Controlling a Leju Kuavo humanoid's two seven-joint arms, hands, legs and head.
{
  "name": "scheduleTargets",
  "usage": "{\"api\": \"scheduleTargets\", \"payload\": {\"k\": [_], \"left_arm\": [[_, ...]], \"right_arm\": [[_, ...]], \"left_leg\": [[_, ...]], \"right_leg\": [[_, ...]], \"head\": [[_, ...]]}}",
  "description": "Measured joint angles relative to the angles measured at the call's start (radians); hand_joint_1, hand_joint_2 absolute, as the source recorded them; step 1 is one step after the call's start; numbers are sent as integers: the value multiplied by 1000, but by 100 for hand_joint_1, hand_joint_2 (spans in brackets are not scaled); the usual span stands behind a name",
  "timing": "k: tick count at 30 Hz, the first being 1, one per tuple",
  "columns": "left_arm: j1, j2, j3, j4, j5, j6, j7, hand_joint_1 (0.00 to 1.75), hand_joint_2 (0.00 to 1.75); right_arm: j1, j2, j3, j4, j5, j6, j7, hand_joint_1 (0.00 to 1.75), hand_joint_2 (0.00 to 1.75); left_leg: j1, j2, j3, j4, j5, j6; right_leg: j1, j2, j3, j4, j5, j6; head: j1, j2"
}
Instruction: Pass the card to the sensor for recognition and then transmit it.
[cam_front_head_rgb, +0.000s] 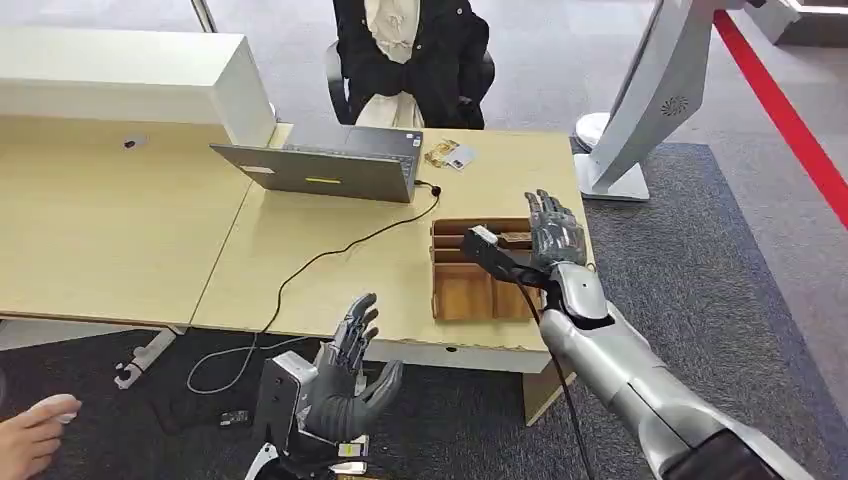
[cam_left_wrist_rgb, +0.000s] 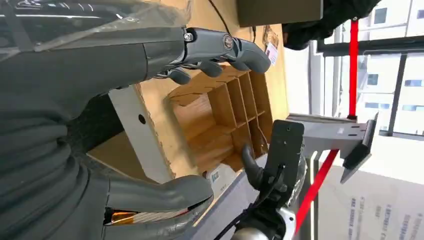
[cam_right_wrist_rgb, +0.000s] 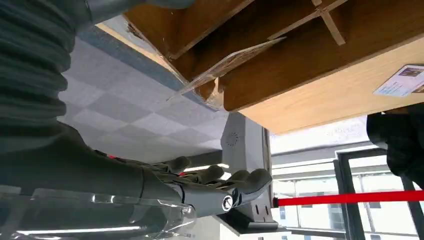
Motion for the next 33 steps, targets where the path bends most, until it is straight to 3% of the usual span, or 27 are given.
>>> {"api": "scheduleTargets", "payload": {"k": [33], "left_arm": [[1,0,0,0,8,6,-4,0,175]], "right_arm": [[-57,52,42,78,-24,17,-15,0,175]], "left_leg": [[0,0,0,0,0,0]], "right_leg": [[0,0,0,0,0,0]], "head": [[0,0]]}}
